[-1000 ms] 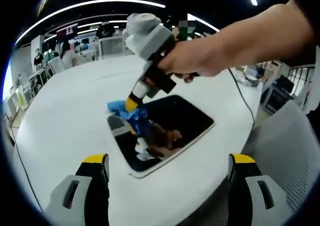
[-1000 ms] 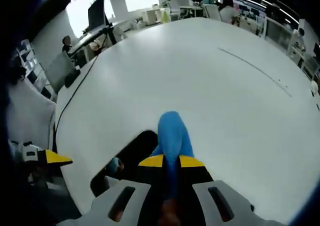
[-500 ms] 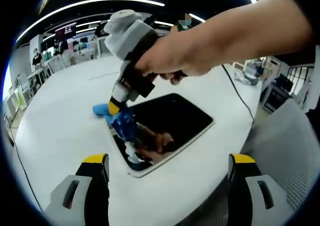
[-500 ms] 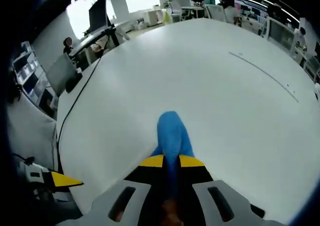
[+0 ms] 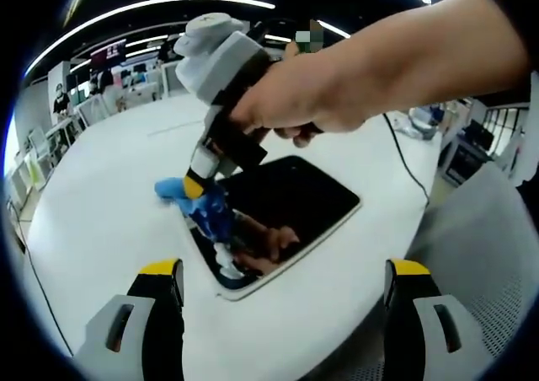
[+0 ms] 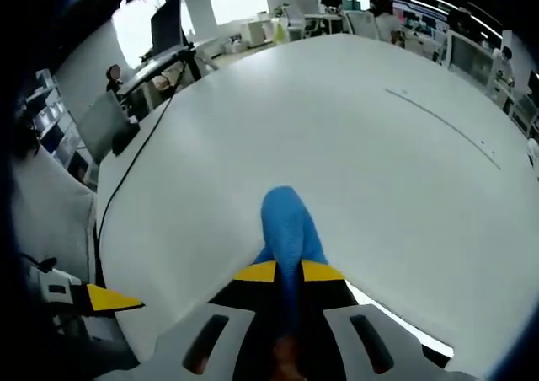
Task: Wipe the mirror surface with the cleaning cloth until all visible marks leave the cleaned area.
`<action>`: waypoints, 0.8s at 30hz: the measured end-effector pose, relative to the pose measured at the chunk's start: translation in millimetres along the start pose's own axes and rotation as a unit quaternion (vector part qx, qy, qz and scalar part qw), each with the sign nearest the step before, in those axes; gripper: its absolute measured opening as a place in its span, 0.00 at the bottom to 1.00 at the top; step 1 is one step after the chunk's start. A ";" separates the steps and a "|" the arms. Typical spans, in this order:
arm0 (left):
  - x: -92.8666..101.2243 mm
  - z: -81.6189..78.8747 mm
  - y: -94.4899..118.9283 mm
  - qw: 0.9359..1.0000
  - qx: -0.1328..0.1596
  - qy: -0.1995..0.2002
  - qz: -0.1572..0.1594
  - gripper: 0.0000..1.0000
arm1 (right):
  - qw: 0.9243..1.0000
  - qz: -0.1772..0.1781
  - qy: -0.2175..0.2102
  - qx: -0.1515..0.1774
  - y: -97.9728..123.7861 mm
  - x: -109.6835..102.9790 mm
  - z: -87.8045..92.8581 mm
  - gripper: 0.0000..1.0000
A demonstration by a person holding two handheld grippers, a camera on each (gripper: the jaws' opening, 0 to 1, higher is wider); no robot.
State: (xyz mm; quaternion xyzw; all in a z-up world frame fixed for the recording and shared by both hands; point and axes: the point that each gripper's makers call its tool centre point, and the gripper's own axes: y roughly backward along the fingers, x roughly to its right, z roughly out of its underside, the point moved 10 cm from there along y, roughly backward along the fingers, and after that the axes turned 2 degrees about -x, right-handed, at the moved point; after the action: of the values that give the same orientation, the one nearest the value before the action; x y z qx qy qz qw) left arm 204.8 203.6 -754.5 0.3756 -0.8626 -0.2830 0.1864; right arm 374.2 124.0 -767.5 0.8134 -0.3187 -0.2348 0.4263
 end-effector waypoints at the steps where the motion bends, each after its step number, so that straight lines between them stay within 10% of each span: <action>1: 0.0 0.8 0.0 1.000 -0.002 -0.001 0.000 1.00 | 1.000 0.000 0.000 0.000 0.1 -0.3 0.2 0.03; 24: 3.2 -0.5 -4.0 1.000 -0.007 -0.012 0.011 1.00 | 0.999 -0.015 0.049 -0.007 9.3 -23.7 20.0 0.03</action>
State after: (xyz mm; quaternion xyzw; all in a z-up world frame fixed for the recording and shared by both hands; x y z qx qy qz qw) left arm 205.2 198.8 -756.2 0.3610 -0.8670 -0.2916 0.1815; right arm 341.8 126.1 -767.5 0.8256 -0.2836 -0.2035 0.4432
